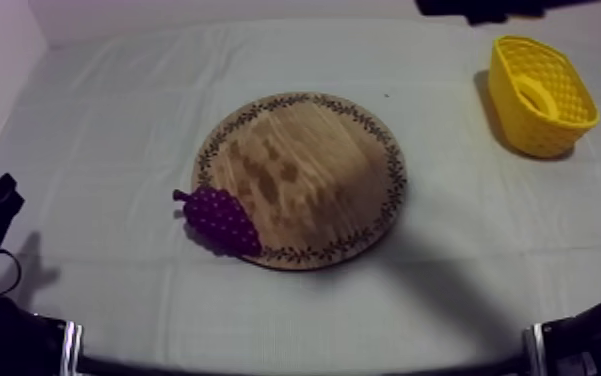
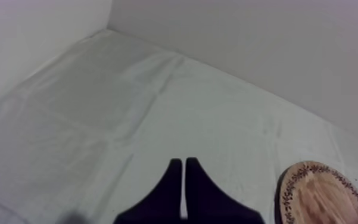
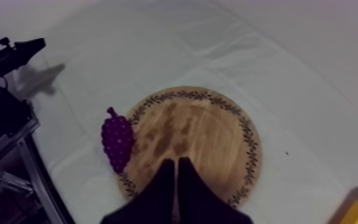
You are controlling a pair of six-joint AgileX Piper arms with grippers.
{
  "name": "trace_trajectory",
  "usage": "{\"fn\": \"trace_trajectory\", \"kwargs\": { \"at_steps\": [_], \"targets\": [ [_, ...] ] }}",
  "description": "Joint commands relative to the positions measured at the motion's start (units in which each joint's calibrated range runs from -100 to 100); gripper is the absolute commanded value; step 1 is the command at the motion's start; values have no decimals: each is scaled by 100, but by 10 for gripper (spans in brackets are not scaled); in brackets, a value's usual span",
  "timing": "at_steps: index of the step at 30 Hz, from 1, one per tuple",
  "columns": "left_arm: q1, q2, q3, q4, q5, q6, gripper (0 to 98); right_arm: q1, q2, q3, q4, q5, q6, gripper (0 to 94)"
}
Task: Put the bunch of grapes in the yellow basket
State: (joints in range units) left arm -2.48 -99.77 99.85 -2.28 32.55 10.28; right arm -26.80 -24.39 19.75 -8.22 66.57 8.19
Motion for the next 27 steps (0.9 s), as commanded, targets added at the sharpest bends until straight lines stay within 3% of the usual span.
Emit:
{"fn": "trace_trajectory", "kwargs": {
  "at_steps": [1,17,27],
  "targets": [
    [-1,3,4,1,3,0,0,-172,490,-447,-31,84,-47,6],
    [-1,3,4,1,3,0,0,-926,2115,-57,-99,-439,-326,14],
    [-1,3,4,1,3,0,0,-1186,3081,-398,-104,-602,-461,107]
  ]
}}
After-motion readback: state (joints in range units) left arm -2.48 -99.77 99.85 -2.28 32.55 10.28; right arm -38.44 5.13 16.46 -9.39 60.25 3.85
